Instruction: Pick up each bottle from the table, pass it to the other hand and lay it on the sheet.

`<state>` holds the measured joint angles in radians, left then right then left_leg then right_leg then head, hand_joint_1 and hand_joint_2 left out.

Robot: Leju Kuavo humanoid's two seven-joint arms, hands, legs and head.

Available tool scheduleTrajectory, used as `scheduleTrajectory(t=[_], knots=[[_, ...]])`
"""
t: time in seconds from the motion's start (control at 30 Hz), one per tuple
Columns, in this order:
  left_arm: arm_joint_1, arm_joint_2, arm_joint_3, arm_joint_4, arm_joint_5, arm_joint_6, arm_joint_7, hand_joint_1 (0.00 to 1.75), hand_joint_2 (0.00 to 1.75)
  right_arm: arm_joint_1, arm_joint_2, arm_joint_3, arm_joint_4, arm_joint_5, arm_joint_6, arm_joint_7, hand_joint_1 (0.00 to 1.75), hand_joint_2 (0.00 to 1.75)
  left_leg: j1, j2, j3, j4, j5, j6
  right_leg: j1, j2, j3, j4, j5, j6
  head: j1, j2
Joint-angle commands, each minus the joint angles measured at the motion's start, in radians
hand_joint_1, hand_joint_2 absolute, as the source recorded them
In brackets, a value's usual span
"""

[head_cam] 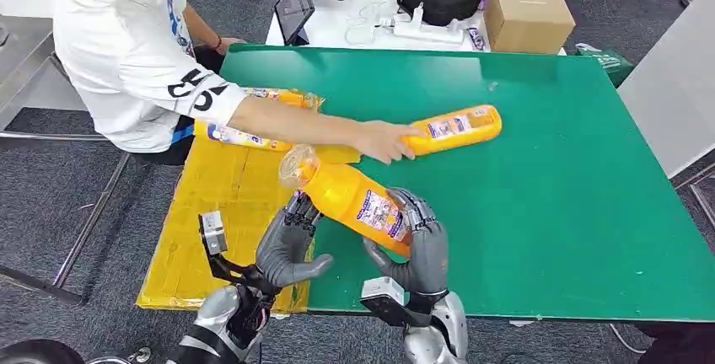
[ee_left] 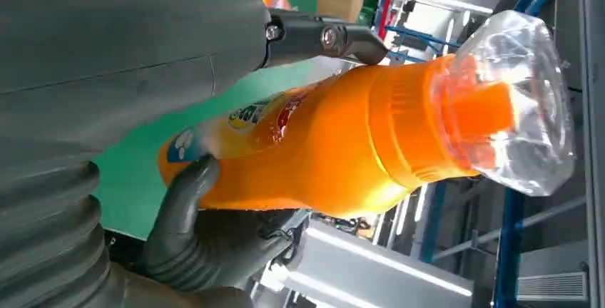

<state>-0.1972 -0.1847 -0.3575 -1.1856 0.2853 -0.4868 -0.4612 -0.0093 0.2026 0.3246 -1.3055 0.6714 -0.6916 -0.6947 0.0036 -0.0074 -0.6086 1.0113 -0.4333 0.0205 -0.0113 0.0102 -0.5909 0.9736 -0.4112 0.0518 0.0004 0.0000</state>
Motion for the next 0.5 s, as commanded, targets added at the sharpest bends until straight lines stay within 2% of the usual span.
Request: scheduleTrajectory(t=[0.03, 0.3, 0.5], knots=[[-0.033, 0.047, -0.058, 0.033, -0.003, 0.007, 0.01, 0.0, 1.75, -0.071, 0.006, 0.08, 0.147, 0.011, -0.007, -0.003, 1.75, 1.75, 0.001, 0.003, 0.005, -0.001, -0.002, -0.001, 0.001, 0.001, 0.004, -0.001, 0.0, -0.002, 0.0, 0.0], [-0.094, 0.044, -0.1, 0.139, -0.034, 0.033, 0.031, 0.0, 1.75, -0.133, 0.06, 0.123, 0.203, 0.114, -0.007, -0.003, 1.75, 1.75, 0.001, 0.002, 0.004, -0.001, -0.001, -0.001, 0.001, 0.0, 0.003, -0.001, 0.0, -0.002, 0.0, 0.0], [-0.12, 0.03, -0.086, 0.167, 0.005, 0.04, 0.035, 0.0, 1.75, -0.18, 0.068, 0.26, 0.369, 0.09, -0.007, 0.004, 1.75, 1.75, 0.002, 0.004, 0.006, -0.001, -0.001, -0.002, 0.002, 0.002, 0.005, -0.001, 0.0, -0.002, 0.0, 0.0]])
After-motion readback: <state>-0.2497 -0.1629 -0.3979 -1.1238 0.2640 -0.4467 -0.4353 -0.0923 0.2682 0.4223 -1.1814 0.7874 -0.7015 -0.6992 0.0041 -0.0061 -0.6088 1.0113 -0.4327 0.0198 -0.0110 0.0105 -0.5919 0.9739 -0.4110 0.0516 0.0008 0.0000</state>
